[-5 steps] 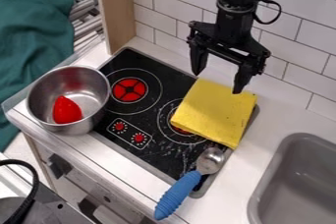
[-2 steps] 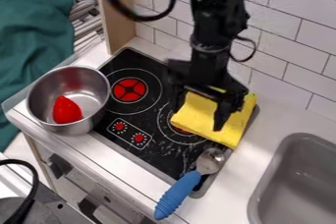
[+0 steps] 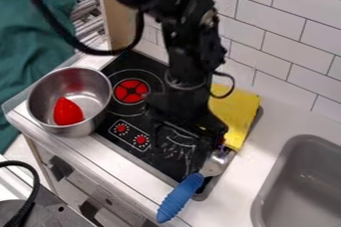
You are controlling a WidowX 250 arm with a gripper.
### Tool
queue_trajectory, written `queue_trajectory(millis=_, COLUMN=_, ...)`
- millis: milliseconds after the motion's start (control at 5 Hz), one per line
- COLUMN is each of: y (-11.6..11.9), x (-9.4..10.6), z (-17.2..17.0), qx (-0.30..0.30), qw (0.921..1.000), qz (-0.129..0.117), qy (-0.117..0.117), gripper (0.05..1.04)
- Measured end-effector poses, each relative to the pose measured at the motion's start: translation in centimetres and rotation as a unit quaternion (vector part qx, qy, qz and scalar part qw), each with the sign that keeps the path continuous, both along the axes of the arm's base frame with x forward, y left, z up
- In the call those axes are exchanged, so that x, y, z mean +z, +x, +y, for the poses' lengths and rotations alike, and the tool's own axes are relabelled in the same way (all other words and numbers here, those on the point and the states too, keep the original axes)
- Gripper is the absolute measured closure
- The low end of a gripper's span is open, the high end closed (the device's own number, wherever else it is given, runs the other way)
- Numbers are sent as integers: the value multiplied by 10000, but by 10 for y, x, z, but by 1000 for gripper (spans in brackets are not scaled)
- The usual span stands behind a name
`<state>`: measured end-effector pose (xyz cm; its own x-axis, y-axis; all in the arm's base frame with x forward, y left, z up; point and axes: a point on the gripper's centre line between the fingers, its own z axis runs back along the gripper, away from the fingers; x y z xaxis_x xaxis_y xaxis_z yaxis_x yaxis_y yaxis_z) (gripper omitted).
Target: Move the blue spoon to the top of the yellow cloth on the right corner of the stove
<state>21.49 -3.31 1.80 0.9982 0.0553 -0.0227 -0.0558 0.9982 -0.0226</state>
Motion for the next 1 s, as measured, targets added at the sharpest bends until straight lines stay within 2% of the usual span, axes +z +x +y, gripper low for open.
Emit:
queue_trajectory(millis=400, y=-13, x=-18, z=-20, qx=-63, qw=9992, qz=382, qy=64, gripper=74)
queue_trajectory(millis=800, y=-27, x=-38, z=-24, qx=199, qw=9984, qz=518, qy=-82, gripper=74)
queue_trajectory(millis=1000, y=-26, x=-49, z=-21, qx=159, qw=9985, qz=525, qy=-75, gripper=74)
